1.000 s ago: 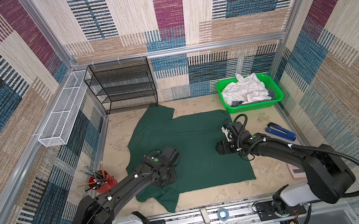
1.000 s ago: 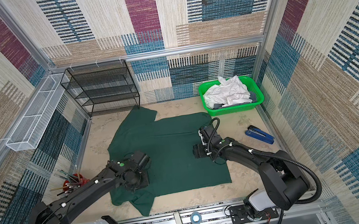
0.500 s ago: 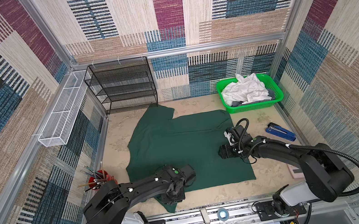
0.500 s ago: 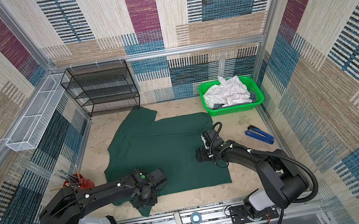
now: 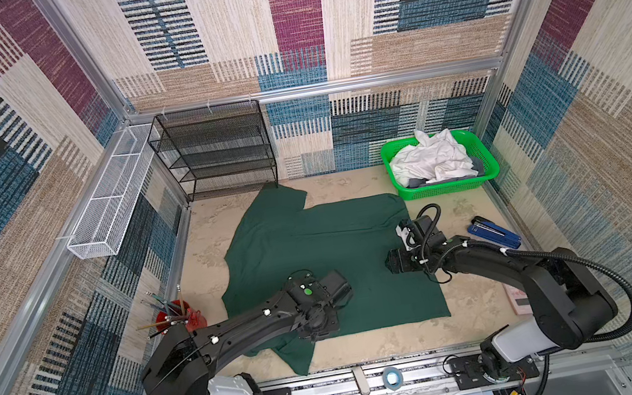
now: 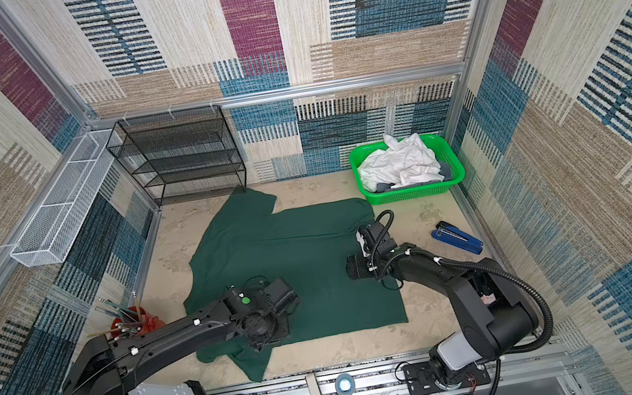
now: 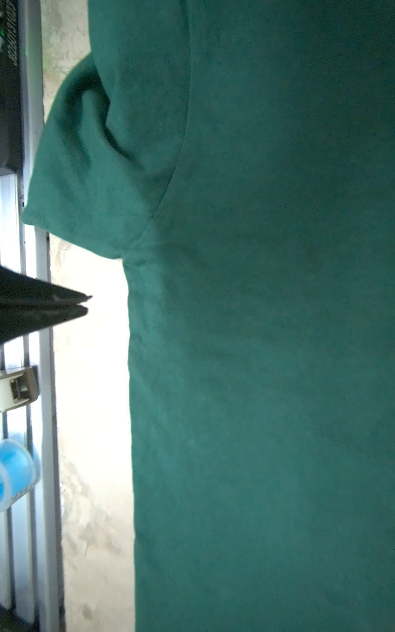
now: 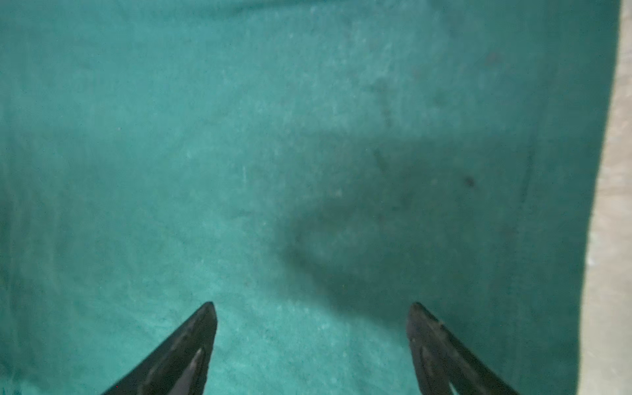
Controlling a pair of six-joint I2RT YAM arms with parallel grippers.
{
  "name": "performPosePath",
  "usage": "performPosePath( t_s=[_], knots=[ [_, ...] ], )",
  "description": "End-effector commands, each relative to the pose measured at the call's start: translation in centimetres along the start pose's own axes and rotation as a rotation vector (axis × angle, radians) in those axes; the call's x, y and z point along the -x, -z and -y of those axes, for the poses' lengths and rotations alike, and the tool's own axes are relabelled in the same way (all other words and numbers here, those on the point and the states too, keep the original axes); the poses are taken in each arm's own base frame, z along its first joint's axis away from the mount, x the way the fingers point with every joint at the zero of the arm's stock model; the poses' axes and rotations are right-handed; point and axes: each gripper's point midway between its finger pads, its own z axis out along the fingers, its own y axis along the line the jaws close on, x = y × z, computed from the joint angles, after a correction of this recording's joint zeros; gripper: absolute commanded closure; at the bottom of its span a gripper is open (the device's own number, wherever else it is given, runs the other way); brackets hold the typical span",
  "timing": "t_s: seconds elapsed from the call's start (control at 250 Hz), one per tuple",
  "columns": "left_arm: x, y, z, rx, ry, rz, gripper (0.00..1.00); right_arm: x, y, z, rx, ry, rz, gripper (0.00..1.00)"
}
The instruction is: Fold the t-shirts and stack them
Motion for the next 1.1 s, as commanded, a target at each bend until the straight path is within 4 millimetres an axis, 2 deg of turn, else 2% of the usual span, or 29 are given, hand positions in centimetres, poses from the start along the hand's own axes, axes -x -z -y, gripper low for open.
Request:
performPosePath(
  t_s=[0.0, 0.068, 0.144, 0.356, 0.476, 0.56, 0.652, 0.8, 0.852, 0.884, 0.932, 1.096],
  knots=[
    [-2.0, -0.7, -4.2, 0.144, 0.037, -0.049, 0.66, 0.3, 0.1, -0.4, 0.021, 0.009, 0.02, 0.12],
    [-3.2, -1.8, -5.5, 0.155, 0.052, -0.072, 0.57, 0.3, 0.1, -0.4, 0.024, 0.01, 0.019, 0.12],
    [-3.9, -2.9, -6.3, 0.147, 0.075, -0.076, 0.53, 0.4, 0.2, -0.4, 0.021, 0.012, 0.017, 0.12],
    [-3.7, -5.7, -6.1, 0.037, 0.127, -0.082, 0.51, 1.7, -1.3, -0.1, 0.041, 0.006, -0.001, 0.12],
    [-2.8, -6.8, -6.6, 0.037, 0.15, -0.097, 0.61, 3.2, -2.2, 0.1, 0.031, 0.001, 0.006, 0.12],
    [-1.1, -7.0, -6.6, 0.024, 0.168, -0.079, 0.68, 3.9, -3.1, 0.5, 0.025, -0.009, 0.005, 0.12],
    [1.1, -6.9, -6.4, 0.007, 0.17, -0.062, 0.68, 4.8, -4.1, 1.1, 0.013, -0.012, 0.0, 0.12],
    [5.5, -6.5, -6.4, 0.01, 0.163, -0.028, 0.69, 7.3, -5.6, 2.7, -0.031, -0.026, 0.011, 0.12],
    [6.7, -6.3, -5.9, -0.002, 0.155, -0.029, 0.76, 8.2, -5.7, 3.1, -0.052, -0.025, 0.022, 0.12],
    [7.2, -6.2, -5.5, -0.007, 0.141, -0.03, 0.86, 8.7, -5.6, 3.2, -0.061, -0.027, 0.03, 0.12],
    [7.4, -5.9, -4.8, -0.021, 0.128, -0.05, 1.0, 9.2, -5.4, 3.1, -0.061, -0.026, 0.043, 0.12],
    [5.3, -3.5, -2.4, -0.071, 0.069, -0.098, 1.0, 9.1, -5.0, 2.6, -0.035, -0.04, 0.048, 0.12]
  ],
)
